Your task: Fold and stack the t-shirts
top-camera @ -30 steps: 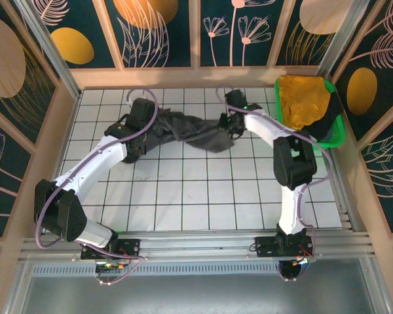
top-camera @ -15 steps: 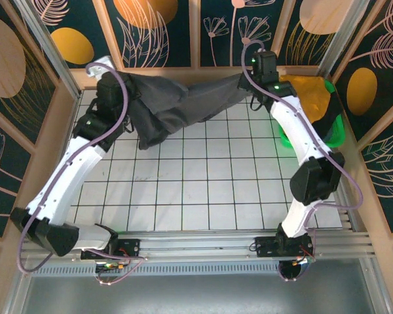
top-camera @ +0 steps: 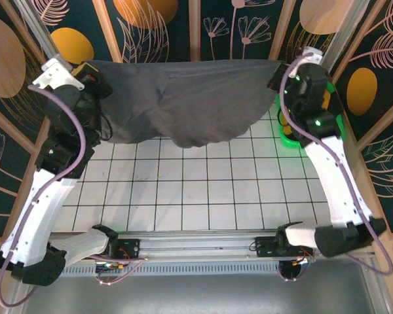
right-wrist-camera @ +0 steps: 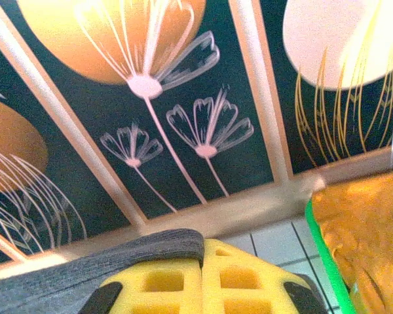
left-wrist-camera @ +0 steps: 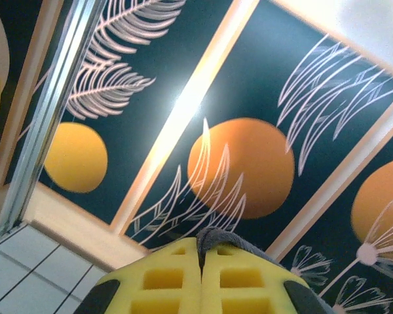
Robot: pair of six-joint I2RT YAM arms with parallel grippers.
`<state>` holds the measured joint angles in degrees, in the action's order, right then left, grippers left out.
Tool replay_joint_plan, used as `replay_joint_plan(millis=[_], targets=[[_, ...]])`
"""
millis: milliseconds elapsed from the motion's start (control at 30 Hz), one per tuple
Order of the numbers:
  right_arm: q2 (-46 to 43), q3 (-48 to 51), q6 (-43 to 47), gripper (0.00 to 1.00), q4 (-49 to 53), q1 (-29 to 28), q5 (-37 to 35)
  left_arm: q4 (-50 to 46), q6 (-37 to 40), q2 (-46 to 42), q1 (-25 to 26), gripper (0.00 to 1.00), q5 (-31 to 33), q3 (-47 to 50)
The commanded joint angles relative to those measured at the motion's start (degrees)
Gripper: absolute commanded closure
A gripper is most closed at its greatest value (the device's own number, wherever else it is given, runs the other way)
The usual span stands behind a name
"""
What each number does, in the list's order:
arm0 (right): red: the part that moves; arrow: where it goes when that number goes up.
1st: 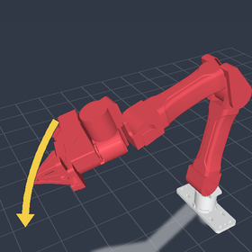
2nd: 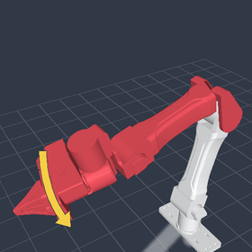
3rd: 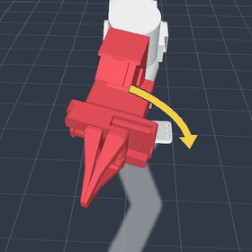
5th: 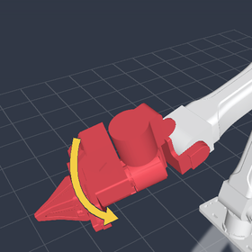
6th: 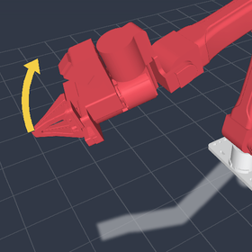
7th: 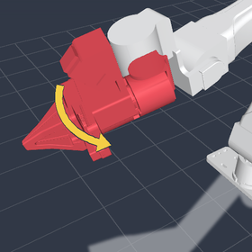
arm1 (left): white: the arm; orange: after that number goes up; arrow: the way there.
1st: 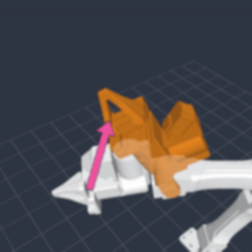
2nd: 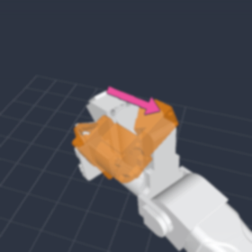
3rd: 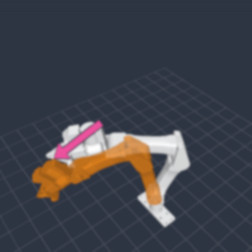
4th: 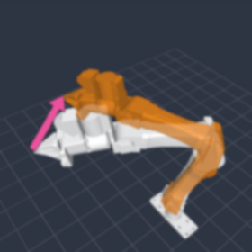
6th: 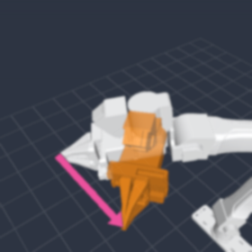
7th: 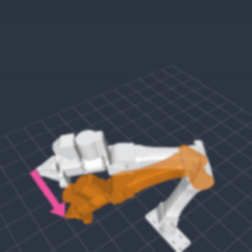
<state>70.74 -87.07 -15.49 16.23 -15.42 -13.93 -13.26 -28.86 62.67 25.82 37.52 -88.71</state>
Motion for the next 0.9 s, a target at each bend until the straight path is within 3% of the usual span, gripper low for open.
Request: replay_joint_plan(millis=[0,200,400,500,600,633,667,733,767,800,867], targets=[[-6.5,2.9,0.2,1.0,-10.6,1.0,-7.2,10.1,2.4,-3.9,-0.5,1.0,2.0,-1.1],[-3.8,-2.1,-1.5,1.0,-12.7,5.3,-6.7,12.8,4.7,0.5,-0.5,1.0,1.0,-8.7],[13.6,-15.0,-2.9,1.0,-10.7,8.6,-1.6,6.5,8.4,18.2,-2.4,1.0,7.1,-22.3],[25.6,-23.9,-1.5,1.0,-6.4,8.8,0.3,-5.2,0.0,30.3,-9.8,1.0,2.3,-30.2],[35.6,-27.7,-2.5,0.96,-5.3,10.2,6.2,-12.0,-6.3,43.4,-16.5,1.0,-9.6,-36.2],[39.8,-31.5,-3.6,0.81,-2.2,10.9,9.0,-14.1,-6.5,48.5,-18.1,0.91,-14.9,-39.4],[44.5,-37.0,-4.4,0.67,2.9,11.4,11.9,-17.4,-6.7,53.9,-19.2,0.76,-19.5,-44.3],[52.2,-47.4,-5.1,0.54,12.7,11.4,13.9,-25.6,-6.6,63.2,-19.8,0.38,-23.5,-55.3],[54.6,-50.6,-4.8,0.52,16.0,11.0,14.5,-29.7,-6.2,66.8,-19.8,0.28,-24.6,-60.1],[55.0,-50.7,-4.3,0.51,17.5,10.3,14.2,-32.1,-6.0,68.5,-19.8,0.25,-25.4,-62.3],[51.7,-43.3,-4.2,0.5,16.2,9.0,13.3,-34.8,-5.6,67.7,-19.8,0.22,-25.8,-57.9]])
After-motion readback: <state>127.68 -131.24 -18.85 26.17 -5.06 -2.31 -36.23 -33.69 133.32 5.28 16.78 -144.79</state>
